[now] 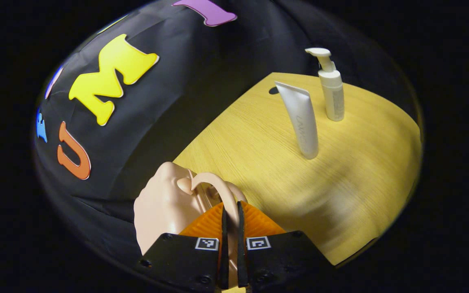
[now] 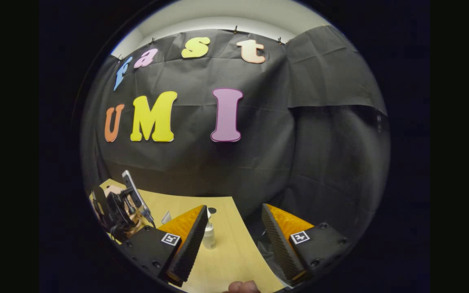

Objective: First open the suitcase, pack the skin care products into it, and then close the suitcase.

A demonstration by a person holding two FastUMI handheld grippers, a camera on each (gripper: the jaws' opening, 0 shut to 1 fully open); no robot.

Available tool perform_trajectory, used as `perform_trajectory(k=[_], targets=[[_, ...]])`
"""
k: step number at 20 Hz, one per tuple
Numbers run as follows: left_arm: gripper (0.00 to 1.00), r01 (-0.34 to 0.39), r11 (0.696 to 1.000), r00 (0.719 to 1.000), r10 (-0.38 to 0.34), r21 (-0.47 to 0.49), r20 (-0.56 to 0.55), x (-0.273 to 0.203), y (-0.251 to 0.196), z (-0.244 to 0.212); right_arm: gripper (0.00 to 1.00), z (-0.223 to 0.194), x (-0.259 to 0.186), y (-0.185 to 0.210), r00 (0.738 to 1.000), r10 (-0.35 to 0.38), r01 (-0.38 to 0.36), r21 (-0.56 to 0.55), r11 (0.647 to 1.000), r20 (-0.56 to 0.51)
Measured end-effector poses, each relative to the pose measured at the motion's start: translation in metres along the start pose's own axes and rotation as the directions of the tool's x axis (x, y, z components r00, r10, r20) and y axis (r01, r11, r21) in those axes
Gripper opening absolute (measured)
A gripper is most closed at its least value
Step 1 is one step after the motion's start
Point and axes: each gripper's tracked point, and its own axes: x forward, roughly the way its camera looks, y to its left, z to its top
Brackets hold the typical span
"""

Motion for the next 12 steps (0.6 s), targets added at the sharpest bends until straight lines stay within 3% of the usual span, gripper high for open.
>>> perform_trajectory(k=[6, 9, 12], targets=[[0.06, -0.046, 0.982, 0.991, 0.069, -0.186, 0.118, -0.05, 0.074, 0.027, 0.78, 0.017, -0.004, 0.024, 0.998, 0.042, -0.041, -0.011, 0.999, 0.046], [0.05, -0.086, 0.95, 0.974, 0.144, -0.301, 0.175, -0.08, 0.135, 0.03, 0.78, 0.029, -0.003, 0.044, 0.995, 0.07, -0.069, -0.02, 0.997, 0.068], [0.05, -0.149, 0.904, 0.942, 0.253, -0.401, 0.219, -0.098, 0.224, 0.017, 0.78, 0.042, -0.008, 0.062, 0.991, 0.097, -0.093, -0.042, 0.995, 0.096]])
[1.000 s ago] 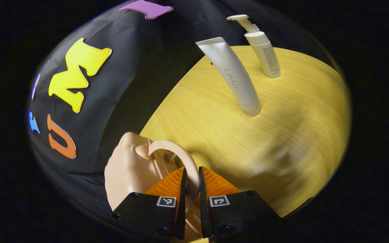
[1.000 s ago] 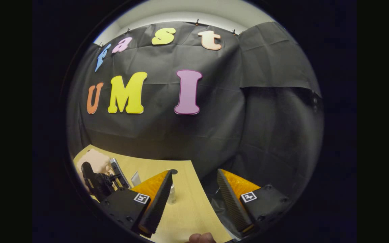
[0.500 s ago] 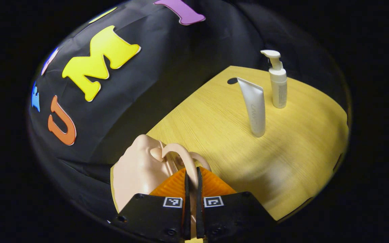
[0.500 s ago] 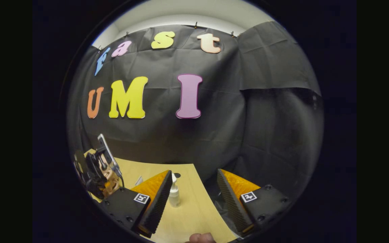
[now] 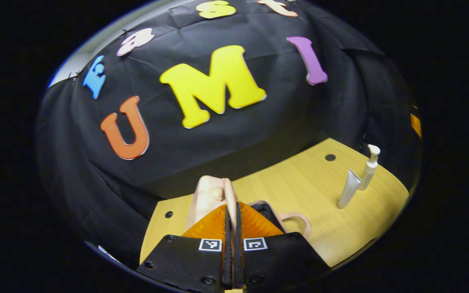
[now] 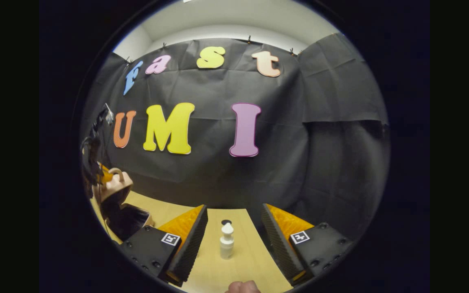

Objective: First open the suitcase, pack the skin care products into it, and then close the suitcase.

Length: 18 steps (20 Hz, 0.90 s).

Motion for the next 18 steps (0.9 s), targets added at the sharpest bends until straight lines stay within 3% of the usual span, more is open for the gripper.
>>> perform_trajectory(k=[4, 8, 13, 18], targets=[[0.05, -0.117, 0.983, 0.99, 0.126, -0.141, 0.06, 0.003, 0.121, -0.015, 0.8, 0.011, 0.002, 0.027, 0.999, 0.033, -0.032, -0.03, 0.999, 0.01], [0.05, -0.177, 0.95, 0.98, 0.194, -0.258, 0.043, 0.018, 0.215, -0.071, 0.79, 0.018, 0.002, 0.054, 0.999, 0.052, -0.05, -0.075, 0.996, 0.017], [0.05, -0.176, 0.929, 0.984, 0.178, -0.326, -0.025, 0.054, 0.273, -0.156, 0.79, 0.013, 0.0, 0.085, 0.998, 0.058, -0.06, -0.14, 0.988, -0.016], [0.05, -0.148, 0.87, 0.987, 0.1, -0.471, -0.125, 0.095, 0.285, -0.245, 0.8, 0.009, 0.0, 0.112, 0.998, 0.061, -0.066, -0.207, 0.976, -0.032]])
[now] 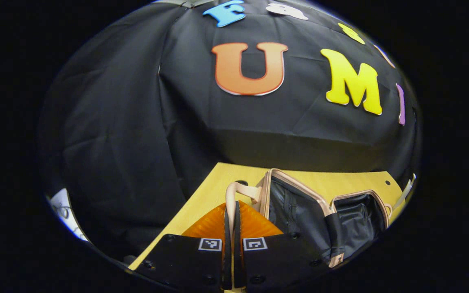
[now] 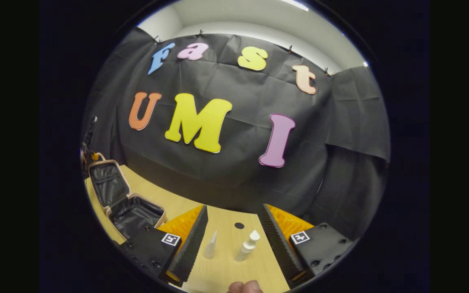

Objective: First open the suitcase, pack the skin care products into it, and then close the suitcase.

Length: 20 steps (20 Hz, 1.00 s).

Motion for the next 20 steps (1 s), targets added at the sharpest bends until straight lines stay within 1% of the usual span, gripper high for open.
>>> perform_trajectory(k=[3, 4, 5, 6, 7, 8, 9, 10, 11, 12, 13, 14, 15, 16, 17, 19, 20], targets=[[0.05, 0.022, 0.995, 0.991, -0.035, -0.1, -0.127, 0.017, 0.016, -0.051, 0.79, -0.005, 0.002, 0.017, 0.999, 0.016, -0.016, -0.013, 1.0, -0.03], [0.05, 0.038, 0.99, 0.984, -0.06, -0.132, -0.169, 0.019, 0.022, -0.067, 0.79, -0.008, 0.002, 0.019, 0.999, 0.018, -0.018, -0.019, 1.0, -0.037], [0.09, 0.056, 0.977, 0.967, -0.104, -0.206, -0.231, 0.025, 0.023, -0.09, 0.79, -0.006, 0.003, 0.023, 0.999, 0.019, -0.02, -0.026, 0.999, -0.037], [0.05, 0.047, 0.969, 0.963, -0.109, -0.243, -0.247, 0.029, 0.023, -0.099, 0.8, -0.006, 0.004, 0.023, 0.999, 0.014, -0.015, -0.032, 0.999, -0.036], [0.05, 0.029, 0.964, 0.965, -0.095, -0.264, -0.244, 0.033, 0.026, -0.102, 0.8, -0.006, 0.006, 0.023, 0.999, 0.012, -0.013, -0.027, 1.0, -0.037], [0.1, 0.004, 0.965, 0.964, -0.074, -0.262, -0.255, 0.033, 0.029, -0.106, 0.79, -0.006, 0.007, 0.022, 0.999, 0.01, -0.011, -0.02, 1.0, -0.039], [0.13, -0.004, 0.97, 0.959, -0.065, -0.244, -0.274, 0.034, 0.028, -0.112, 0.79, -0.006, 0.008, 0.023, 0.999, 0.01, -0.011, -0.016, 1.0, -0.038], [0.25, -0.008, 0.979, 0.963, -0.048, -0.206, -0.266, 0.032, 0.028, -0.11, 0.79, -0.007, 0.01, 0.023, 0.999, 0.011, -0.011, -0.013, 1.0, -0.039], [0.27, -0.013, 0.986, 0.963, -0.033, -0.169, -0.266, 0.03, 0.028, -0.107, 0.79, -0.008, 0.011, 0.023, 0.999, 0.014, -0.014, -0.009, 1.0, -0.041], [0.42, -0.019, 0.991, 0.963, -0.018, -0.134, -0.269, 0.026, 0.03, -0.103, 0.79, -0.009, 0.012, 0.022, 0.999, 0.018, -0.018, 0.0, 1.0, -0.041], [0.45, -0.01, 0.994, 0.97, -0.017, -0.112, -0.244, 0.025, 0.024, -0.093, 0.79, -0.009, 0.013, 0.021, 0.999, 0.022, -0.022, 0.007, 1.0, -0.04], [0.51, 0.009, 0.996, 0.979, -0.028, -0.093, -0.204, 0.019, 0.017, -0.074, 0.79, -0.009, 0.014, 0.02, 0.999, 0.025, -0.025, 0.014, 1.0, -0.035], [0.7, 0.028, 0.996, 0.984, -0.042, -0.081, -0.175, 0.009, 0.006, -0.056, 0.79, -0.008, 0.015, 0.017, 0.999, 0.028, -0.027, 0.025, 0.999, -0.029], [0.7, 0.065, 0.995, 0.986, -0.076, -0.077, -0.147, -0.002, -0.011, -0.037, 0.79, -0.008, 0.016, 0.013, 0.999, 0.03, -0.03, 0.039, 0.999, -0.02], [0.74, 0.097, 0.994, 0.988, -0.103, -0.054, -0.117, -0.018, -0.03, -0.018, 0.79, -0.007, 0.018, 0.01, 0.999, 0.031, -0.031, 0.051, 0.998, -0.012], [0.76, 0.124, 0.992, 0.992, -0.123, 0.038, -0.033, -0.049, -0.066, 0.02, 0.79, -0.009, 0.021, -0.002, 1.0, 0.027, -0.027, 0.076, 0.997, 0.0], [0.83, 0.126, 0.989, 0.992, -0.128, 0.071, 0.015, -0.066, -0.083, 0.039, 0.8, -0.01, 0.022, -0.01, 1.0, 0.022, -0.023, 0.093, 0.995, 0.008]])
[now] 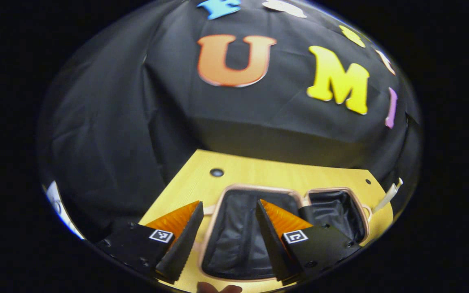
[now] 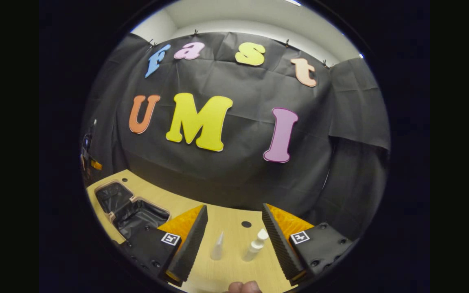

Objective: First open the suitcase, pack the skin care products into it, and then close the suitcase.

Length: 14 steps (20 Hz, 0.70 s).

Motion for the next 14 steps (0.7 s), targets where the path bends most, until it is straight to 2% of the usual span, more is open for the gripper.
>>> perform_trajectory(k=[1, 3, 5, 6, 8, 10, 14], targets=[[0.92, 0.007, 1.0, 0.998, -0.007, 0.003, 0.069, -0.018, -0.028, 0.025, 0.79, 0.0, 0.002, -0.009, 1.0, -0.007, 0.007, 0.017, 1.0, 0.005], [0.94, 0.017, 1.0, 0.989, -0.013, -0.026, 0.145, -0.039, -0.088, 0.045, 0.78, -0.009, 0.002, -0.029, 1.0, -0.01, 0.01, 0.023, 1.0, 0.012], [0.98, 0.027, 0.999, 0.982, -0.018, -0.045, 0.186, -0.055, -0.153, 0.043, 0.8, -0.023, 0.001, -0.046, 1.0, 0.005, -0.005, 0.051, 0.999, -0.007], [0.98, 0.09, 0.995, 0.977, -0.08, -0.041, 0.199, -0.07, -0.214, 0.033, 0.8, -0.036, 0.002, -0.06, 1.0, 0.007, -0.006, 0.058, 0.998, -0.023], [1.0, 0.124, 0.992, 0.971, -0.12, -0.003, 0.205, -0.081, -0.266, 0.023, 0.8, -0.047, 0.004, -0.074, 0.999, 0.011, -0.009, 0.068, 0.998, -0.038], [0.98, 0.164, 0.986, 0.966, -0.162, 0.005, 0.201, -0.084, -0.314, 0.013, 0.79, -0.057, 0.004, -0.085, 0.998, 0.022, -0.017, 0.08, 0.997, -0.055], [0.98, 0.247, 0.968, 0.954, -0.25, 0.037, 0.166, -0.086, -0.389, -0.006, 0.79, -0.078, 0.006, -0.109, 0.995, 0.013, -0.003, 0.106, 0.994, -0.096]])
